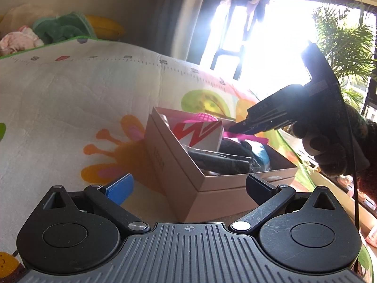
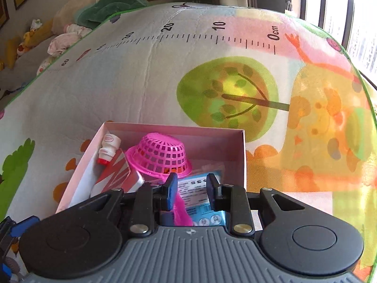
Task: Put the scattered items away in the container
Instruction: 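Open the right tool to drop the bottle into the box while the left tool releases the cylinder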
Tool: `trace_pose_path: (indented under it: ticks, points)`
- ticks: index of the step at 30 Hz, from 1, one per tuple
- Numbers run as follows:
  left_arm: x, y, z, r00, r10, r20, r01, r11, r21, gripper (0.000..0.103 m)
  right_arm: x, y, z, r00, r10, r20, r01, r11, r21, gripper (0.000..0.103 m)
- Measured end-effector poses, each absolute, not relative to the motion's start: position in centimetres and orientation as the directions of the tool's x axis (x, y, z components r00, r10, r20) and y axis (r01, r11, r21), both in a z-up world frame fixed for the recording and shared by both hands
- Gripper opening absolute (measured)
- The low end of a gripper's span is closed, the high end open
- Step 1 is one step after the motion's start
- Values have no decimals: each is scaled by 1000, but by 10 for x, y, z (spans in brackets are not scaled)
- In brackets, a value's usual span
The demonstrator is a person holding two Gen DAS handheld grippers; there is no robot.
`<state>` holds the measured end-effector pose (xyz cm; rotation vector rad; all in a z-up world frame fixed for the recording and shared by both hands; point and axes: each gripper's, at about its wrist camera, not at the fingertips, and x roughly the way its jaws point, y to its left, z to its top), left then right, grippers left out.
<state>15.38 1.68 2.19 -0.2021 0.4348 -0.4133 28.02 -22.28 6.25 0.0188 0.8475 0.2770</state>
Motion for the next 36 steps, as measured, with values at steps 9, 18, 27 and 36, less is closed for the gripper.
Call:
trace_pose_path:
  ticks: [9,18,27,36]
  points:
    - [156,19,20,821,-430,-376,337,896,-289,103,306,-203,71,695,267,-667,-220,963,155,60]
    - [157,19,20,820,-431,-377,333,895,-297,103,322,-194,54,642,267,-718,-221,962,161,47]
    - [157,18,19,822,-421,-384,327,900,-287,103,295,-206,85,707,288,-647,-247,956,156,10]
    - [157,20,18,821,-420,-386,324,900,-292,103,339,-187,41,607,168,-776,-157,983,91,65]
